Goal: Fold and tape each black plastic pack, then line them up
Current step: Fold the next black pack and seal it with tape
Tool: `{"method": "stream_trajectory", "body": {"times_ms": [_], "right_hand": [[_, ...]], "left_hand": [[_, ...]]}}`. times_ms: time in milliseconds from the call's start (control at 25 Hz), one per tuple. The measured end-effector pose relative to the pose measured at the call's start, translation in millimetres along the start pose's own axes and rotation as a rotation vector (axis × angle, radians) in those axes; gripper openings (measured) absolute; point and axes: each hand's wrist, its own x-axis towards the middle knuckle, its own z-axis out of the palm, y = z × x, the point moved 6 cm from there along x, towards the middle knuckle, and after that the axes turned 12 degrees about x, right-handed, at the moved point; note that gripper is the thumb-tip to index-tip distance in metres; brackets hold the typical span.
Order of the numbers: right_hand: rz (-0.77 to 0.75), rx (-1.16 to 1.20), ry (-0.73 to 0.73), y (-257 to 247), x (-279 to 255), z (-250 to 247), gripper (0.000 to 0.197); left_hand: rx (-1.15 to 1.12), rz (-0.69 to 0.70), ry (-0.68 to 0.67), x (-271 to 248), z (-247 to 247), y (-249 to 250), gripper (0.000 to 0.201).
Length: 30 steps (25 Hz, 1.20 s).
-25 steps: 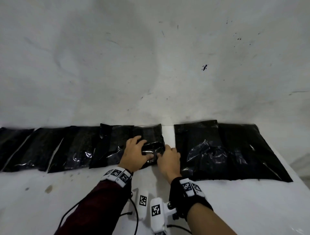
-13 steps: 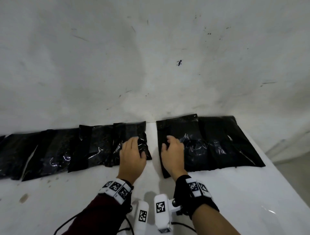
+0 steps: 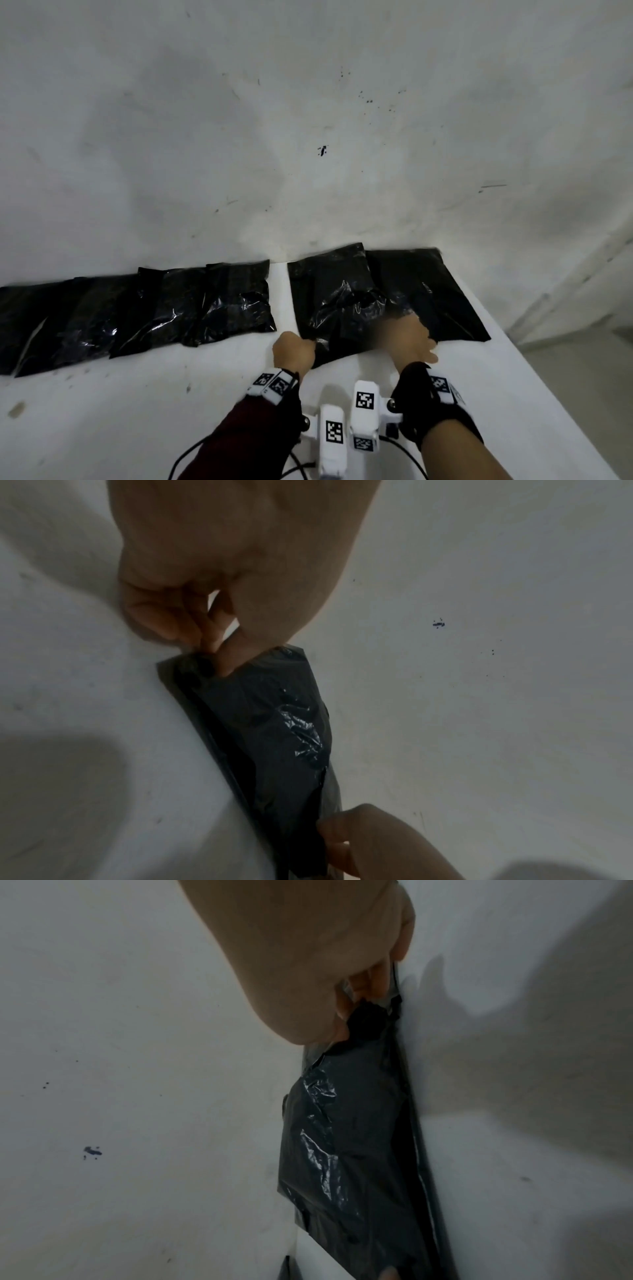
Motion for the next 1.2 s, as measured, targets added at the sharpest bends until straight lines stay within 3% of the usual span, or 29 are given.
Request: {"method": "stream_trajectory", "body": {"times_ms": [120,240,320,440,600,840,1000,1120,1200], "right_hand": [[-0.085,0.171,-0.047,-3.2,2.7,-5.0,0.029],[-0.150,0.274,-0.085,-15.8,2.0,-19.3,0.023],[-0.193,0.371,-0.142,-31.6,-2.2,-29.7,0.014],[-0.212,0.737,-0.171,-57.2,-15.7,-58.7,0.027],[-0.296,1.052,-0.281,-89.3,-55.4,-105.4,0.020],[-0.345,1.028,-0.356,-87.3,-87.7,-123.3,0.015],[-0.394,1.130,-0.402,-84.3,-103.9,-140.3,0.016],[-0.385,1.126,-0.444,-55.1,-111.6,-147.8,0.017],[-0.302,1.039,-0.472,-9.6,-108.0,-137.3,0.017]], "left_hand": [[0.046,0.013,-0.064,1.3,1.8,2.7,0.022],[-0.228,0.012,-0.036,-10.6,-13.8,13.2,0.013],[-0.437,0.047,0.057,-21.4,-39.5,27.8,0.021],[-0.636,0.160,0.065,-46.9,-85.8,58.6,0.025],[-0.790,0.291,0.040,-87.1,-138.0,84.3,0.019],[-0.756,0.335,0.039,-126.5,-151.0,77.2,0.014],[-0.794,0.423,0.130,-154.6,-159.0,76.1,0.015],[-0.765,0.449,0.169,-181.1,-144.2,56.2,0.019],[-0.726,0.374,0.161,-193.0,-113.2,20.4,0.017]]}}
